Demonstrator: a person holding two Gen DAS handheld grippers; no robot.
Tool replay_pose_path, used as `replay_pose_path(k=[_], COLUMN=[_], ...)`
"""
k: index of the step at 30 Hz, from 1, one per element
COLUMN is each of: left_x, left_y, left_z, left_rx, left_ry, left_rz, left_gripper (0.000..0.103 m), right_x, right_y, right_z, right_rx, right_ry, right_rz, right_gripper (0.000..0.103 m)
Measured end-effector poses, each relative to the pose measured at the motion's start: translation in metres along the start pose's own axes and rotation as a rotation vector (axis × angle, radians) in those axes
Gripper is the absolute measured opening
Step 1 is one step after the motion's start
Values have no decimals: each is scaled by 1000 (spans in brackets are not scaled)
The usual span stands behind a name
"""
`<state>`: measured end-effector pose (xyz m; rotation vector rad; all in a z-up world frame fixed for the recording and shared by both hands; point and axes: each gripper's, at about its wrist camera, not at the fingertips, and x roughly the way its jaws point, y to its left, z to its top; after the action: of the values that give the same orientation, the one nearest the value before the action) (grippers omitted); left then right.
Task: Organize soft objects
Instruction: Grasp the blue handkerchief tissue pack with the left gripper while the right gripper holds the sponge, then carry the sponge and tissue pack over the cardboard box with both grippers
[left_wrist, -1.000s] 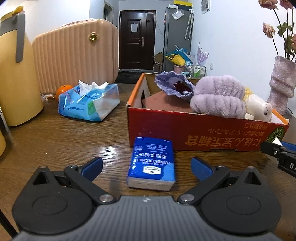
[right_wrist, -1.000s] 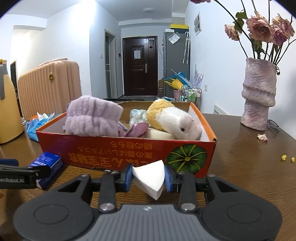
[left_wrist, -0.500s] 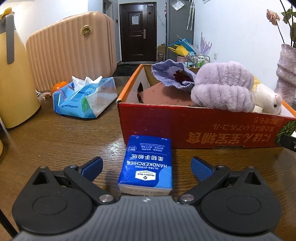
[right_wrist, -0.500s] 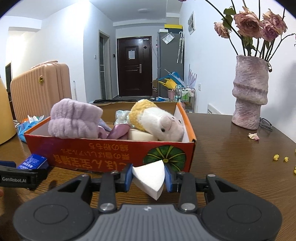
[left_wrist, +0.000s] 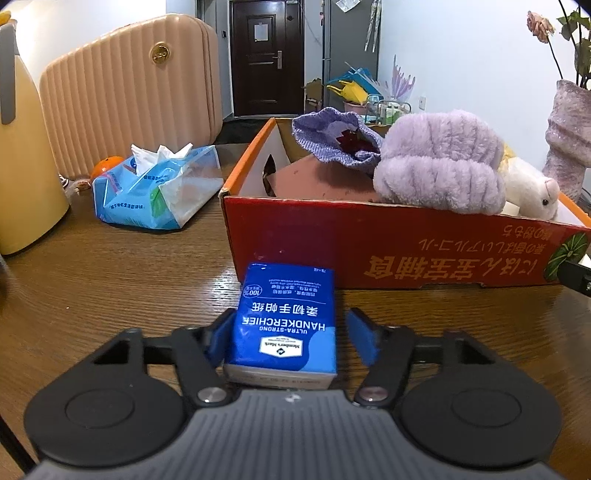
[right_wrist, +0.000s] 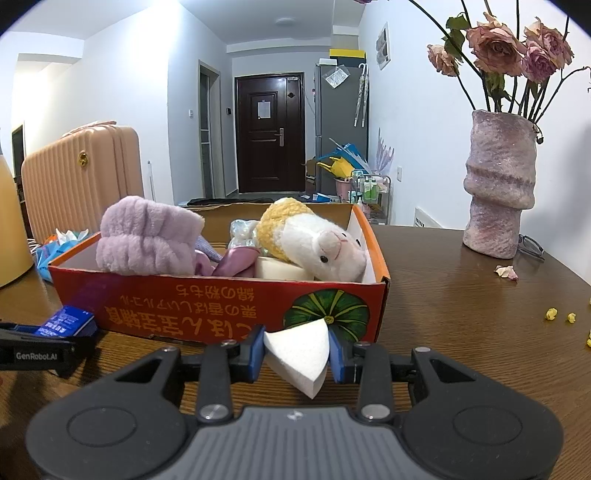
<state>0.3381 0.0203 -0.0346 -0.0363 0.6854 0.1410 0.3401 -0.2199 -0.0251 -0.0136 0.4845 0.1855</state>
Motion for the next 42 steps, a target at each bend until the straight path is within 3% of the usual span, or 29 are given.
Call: replay_pose_path(k=[1, 8, 19, 42], left_x=[0, -5, -27, -81], left_y=[0, 4, 2, -8], left_z=[0, 1, 4, 28], left_rx=[-1, -18, -19, -21], left_ry=[-1, -11, -90, -314], left_rz=[-2, -19, -47, -63], left_gripper=[53, 52, 52, 52], right_x=[0, -1, -7, -25], right_y=[0, 2, 3, 11], right_z=[0, 0, 1, 12], right_rx=[-1, -1, -3, 11], right_ry=[0, -8, -49, -234], right_rz=[0, 4, 13, 50], right_gripper=[35, 35, 35, 35])
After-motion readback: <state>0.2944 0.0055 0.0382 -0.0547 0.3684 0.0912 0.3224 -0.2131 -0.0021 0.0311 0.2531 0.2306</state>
